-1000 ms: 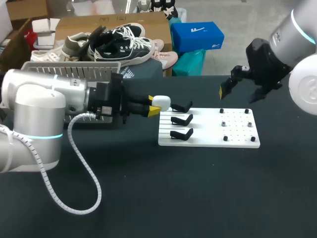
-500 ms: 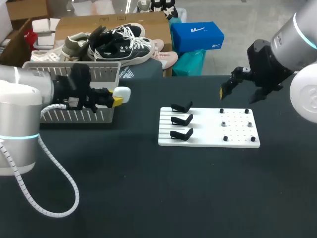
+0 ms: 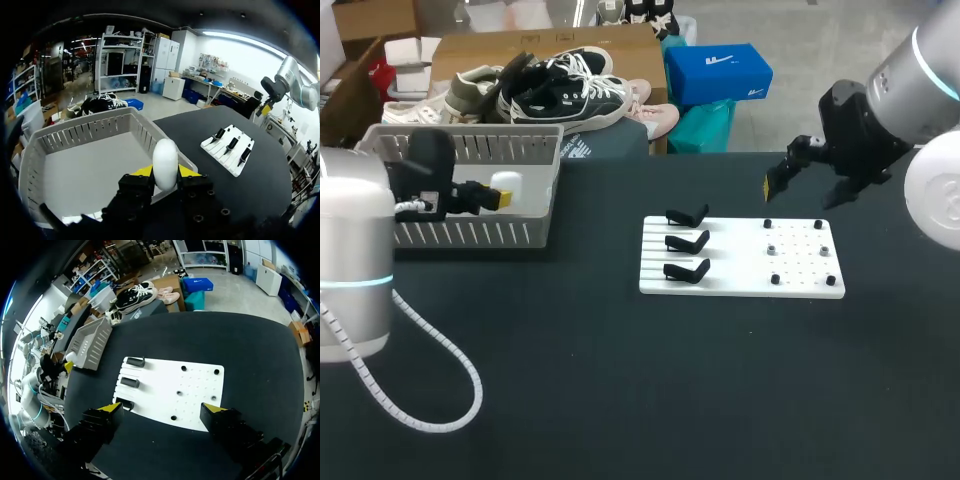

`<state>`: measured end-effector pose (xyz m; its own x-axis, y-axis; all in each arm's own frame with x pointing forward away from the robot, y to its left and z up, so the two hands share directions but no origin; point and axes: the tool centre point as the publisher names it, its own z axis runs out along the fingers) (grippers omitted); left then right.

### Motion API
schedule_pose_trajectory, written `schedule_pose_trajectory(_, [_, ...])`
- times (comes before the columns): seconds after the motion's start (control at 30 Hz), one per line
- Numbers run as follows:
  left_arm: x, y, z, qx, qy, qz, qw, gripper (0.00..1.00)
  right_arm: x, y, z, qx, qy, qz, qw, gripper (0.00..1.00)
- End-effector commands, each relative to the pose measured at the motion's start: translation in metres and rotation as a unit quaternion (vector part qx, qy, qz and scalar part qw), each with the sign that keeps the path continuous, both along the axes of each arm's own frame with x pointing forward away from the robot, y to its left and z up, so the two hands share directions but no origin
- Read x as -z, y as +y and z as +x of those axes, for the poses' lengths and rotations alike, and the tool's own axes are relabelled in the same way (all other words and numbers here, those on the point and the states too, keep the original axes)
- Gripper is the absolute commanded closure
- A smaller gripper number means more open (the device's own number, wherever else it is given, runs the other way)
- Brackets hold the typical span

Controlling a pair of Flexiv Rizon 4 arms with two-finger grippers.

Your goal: Pick up each earbud case from the left stands, insert the matching earbuds, close the lid, and place the case in the box.

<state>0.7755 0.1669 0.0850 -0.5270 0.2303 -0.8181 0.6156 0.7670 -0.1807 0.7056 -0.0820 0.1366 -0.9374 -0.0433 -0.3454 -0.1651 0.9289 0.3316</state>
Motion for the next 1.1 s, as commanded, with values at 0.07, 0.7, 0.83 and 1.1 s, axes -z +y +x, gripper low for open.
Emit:
schedule_pose_trajectory(0.07, [0.006,-0.001,0.017,-0.042,-0.003,0.018,0.999,1.00,0.000,0.000,-0.004,0.003,-0.003,-0.002,1.000,0.00])
schedule_pose_trajectory(0.7, [-0.048,-0.038,-0.026,0.025,-0.075,0.011,0.997,0.00,0.000,0.000,-0.004,0.003,-0.003,-0.002,1.000,0.00])
schedule_pose_trajectory(0.83, [-0.046,-0.057,-0.043,0.057,-0.080,-0.025,0.995,0.00,0.000,0.000,-0.004,0.003,-0.003,-0.002,1.000,0.00])
schedule_pose_trajectory(1.1, [-0.046,-0.090,-0.063,0.124,-0.087,-0.065,0.986,0.00,0.000,0.000,-0.004,0.003,-0.003,-0.002,1.000,0.00])
